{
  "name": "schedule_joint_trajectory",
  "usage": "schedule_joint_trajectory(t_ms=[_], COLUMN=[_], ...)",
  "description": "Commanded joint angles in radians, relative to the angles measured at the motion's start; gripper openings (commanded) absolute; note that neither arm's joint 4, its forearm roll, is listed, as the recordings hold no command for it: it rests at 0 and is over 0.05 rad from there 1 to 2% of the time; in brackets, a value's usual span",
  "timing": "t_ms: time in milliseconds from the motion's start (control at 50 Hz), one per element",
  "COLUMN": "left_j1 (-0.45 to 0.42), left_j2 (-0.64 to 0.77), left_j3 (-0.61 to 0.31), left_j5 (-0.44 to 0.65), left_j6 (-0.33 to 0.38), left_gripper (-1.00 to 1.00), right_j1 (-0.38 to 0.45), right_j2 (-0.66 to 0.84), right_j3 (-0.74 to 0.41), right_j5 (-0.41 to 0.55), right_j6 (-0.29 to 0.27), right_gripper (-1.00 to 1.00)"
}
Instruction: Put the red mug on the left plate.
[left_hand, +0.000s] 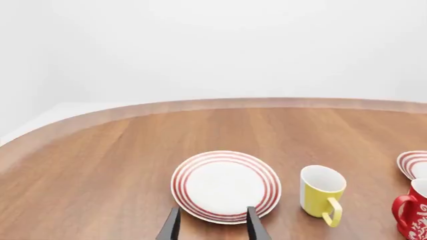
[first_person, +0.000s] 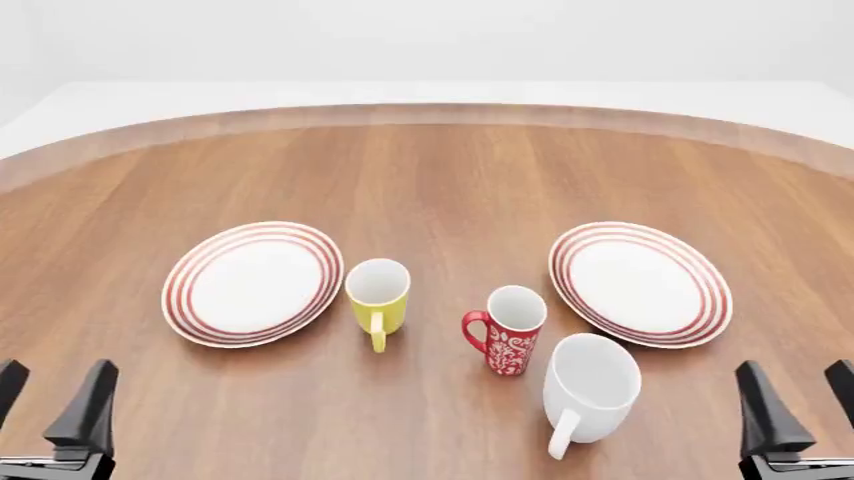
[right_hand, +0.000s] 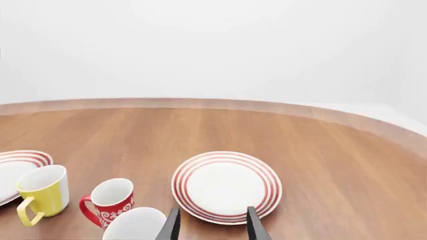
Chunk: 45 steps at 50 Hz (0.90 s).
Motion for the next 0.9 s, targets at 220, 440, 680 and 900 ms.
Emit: schedule_joint_trajectory(t_ms=[220, 440, 680, 900], left_j1=[0.003, -0.002, -0.023, -0.082], left_j2=[0.082, 0.048, 0.057, 0.089], left_j3=[0.001, 0.000, -0.003, -0.054], left_j5=[-0.072, -0.042, -0.042, -0.014], left_j6=[0.021, 0.027, 0.049, 0.095], left_gripper=[1.00, 1.00, 1.00, 1.00], right_j1=[0.014, 0.018, 0.019, 0.019], right_j2=[-0.001, -0.001, -0.001, -0.001], right_j3=[-0.003, -0.002, -0.001, -0.001], right_j5=[0.000, -0.001, -0.006, -0.009], right_j6=[-0.016, -0.022, -0.028, -0.033], right_gripper=[1.00, 1.00, 1.00, 1.00])
